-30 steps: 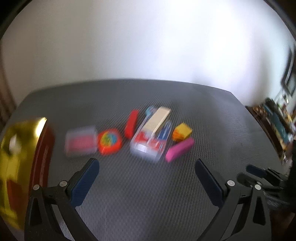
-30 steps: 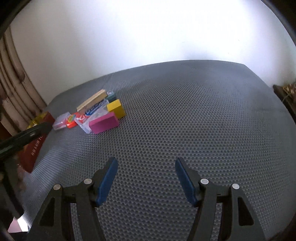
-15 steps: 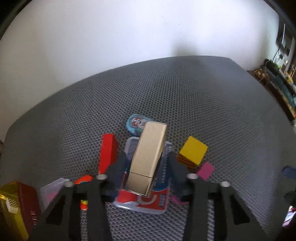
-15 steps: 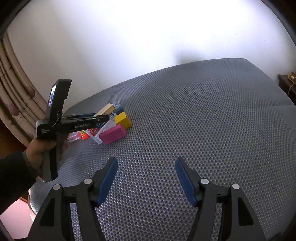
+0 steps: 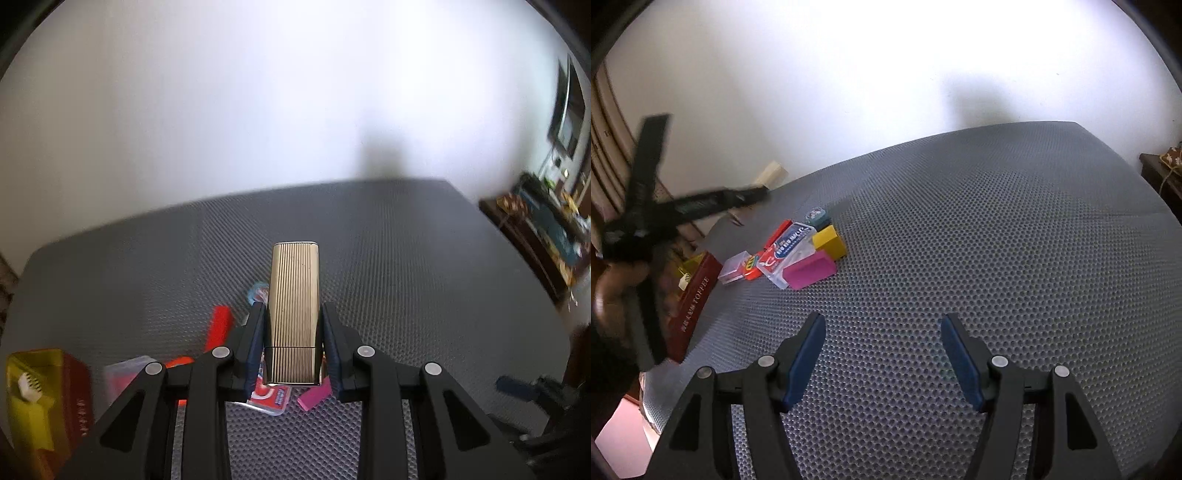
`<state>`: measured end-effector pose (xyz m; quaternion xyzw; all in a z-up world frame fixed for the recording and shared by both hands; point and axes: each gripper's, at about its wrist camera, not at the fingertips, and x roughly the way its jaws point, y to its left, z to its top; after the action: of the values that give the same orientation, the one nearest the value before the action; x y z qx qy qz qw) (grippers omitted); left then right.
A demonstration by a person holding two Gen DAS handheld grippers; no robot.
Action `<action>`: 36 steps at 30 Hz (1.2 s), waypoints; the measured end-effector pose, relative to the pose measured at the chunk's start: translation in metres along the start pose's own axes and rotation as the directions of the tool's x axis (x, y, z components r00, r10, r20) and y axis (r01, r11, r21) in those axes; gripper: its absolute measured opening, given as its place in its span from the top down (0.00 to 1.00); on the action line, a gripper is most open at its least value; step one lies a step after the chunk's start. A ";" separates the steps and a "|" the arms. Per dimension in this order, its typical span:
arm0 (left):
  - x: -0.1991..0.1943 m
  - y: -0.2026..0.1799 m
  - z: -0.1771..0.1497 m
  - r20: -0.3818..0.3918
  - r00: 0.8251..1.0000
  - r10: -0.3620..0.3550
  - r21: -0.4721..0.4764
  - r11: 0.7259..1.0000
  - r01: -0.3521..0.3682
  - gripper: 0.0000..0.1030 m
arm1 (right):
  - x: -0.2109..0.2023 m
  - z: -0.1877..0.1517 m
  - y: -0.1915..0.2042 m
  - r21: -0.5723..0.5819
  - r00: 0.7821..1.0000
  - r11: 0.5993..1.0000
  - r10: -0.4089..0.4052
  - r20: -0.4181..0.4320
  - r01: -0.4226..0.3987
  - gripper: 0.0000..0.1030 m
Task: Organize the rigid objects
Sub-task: 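Grasp the beige ribbed box with the left gripper, then carry the beige box into the tin beside the white cube and release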
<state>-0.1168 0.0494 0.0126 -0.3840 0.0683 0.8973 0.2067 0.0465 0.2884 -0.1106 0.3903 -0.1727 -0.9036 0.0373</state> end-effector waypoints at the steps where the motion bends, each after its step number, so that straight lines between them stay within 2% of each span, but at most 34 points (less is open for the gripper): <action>1: -0.006 0.004 0.002 0.011 1.000 0.015 -0.007 1.000 -0.015 0.74 | 0.001 -0.001 0.000 0.000 1.000 1.000 -0.004 -0.004 0.004 0.35; 5: -0.030 0.026 0.004 0.034 0.996 0.082 -0.036 0.996 -0.080 0.74 | 0.001 -0.001 0.002 -0.009 1.000 1.000 -0.003 -0.007 0.003 0.35; 10: -0.061 0.063 0.007 0.055 0.983 0.175 -0.080 0.982 -0.170 0.74 | -0.003 0.000 0.006 -0.024 1.000 1.000 0.014 0.000 -0.014 0.35; 16: -0.093 0.113 0.002 0.048 0.951 0.305 -0.149 0.944 -0.295 0.74 | -0.004 0.001 0.001 0.006 0.999 0.999 0.032 -0.016 -0.032 0.35; 21: -0.117 0.164 -0.016 0.022 0.918 0.397 -0.220 0.897 -0.383 0.74 | -0.002 0.000 0.005 0.007 0.999 0.999 0.042 -0.018 -0.041 0.35; 27: -0.133 0.220 -0.059 -0.052 0.892 0.449 -0.301 0.844 -0.443 0.74 | -0.001 -0.002 0.014 -0.016 0.999 0.999 0.044 -0.021 -0.045 0.35; 28: -0.133 0.212 -0.063 -0.062 0.890 0.451 -0.307 0.840 -0.447 0.74 | -0.001 -0.003 0.015 -0.021 0.999 0.999 0.044 -0.021 -0.044 0.35; 31: -0.132 0.226 -0.085 -0.105 0.883 0.458 -0.323 0.823 -0.466 0.74 | -0.001 -0.003 0.015 -0.021 0.999 0.999 0.041 -0.017 -0.041 0.35; 33: -0.127 0.237 -0.096 -0.123 0.884 0.451 -0.336 0.819 -0.465 0.74 | 0.000 -0.003 0.014 -0.019 0.999 0.999 0.040 -0.022 -0.040 0.35; 36: -0.109 0.241 -0.101 -0.151 0.896 0.419 -0.356 0.822 -0.444 0.74 | -0.001 -0.004 0.013 -0.015 0.999 0.999 0.036 -0.020 -0.037 0.35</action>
<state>-0.0847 -0.2318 0.0115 -0.4208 -0.0157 0.9032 -0.0827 0.0488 0.2750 -0.1082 0.3958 -0.1725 -0.9001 0.0585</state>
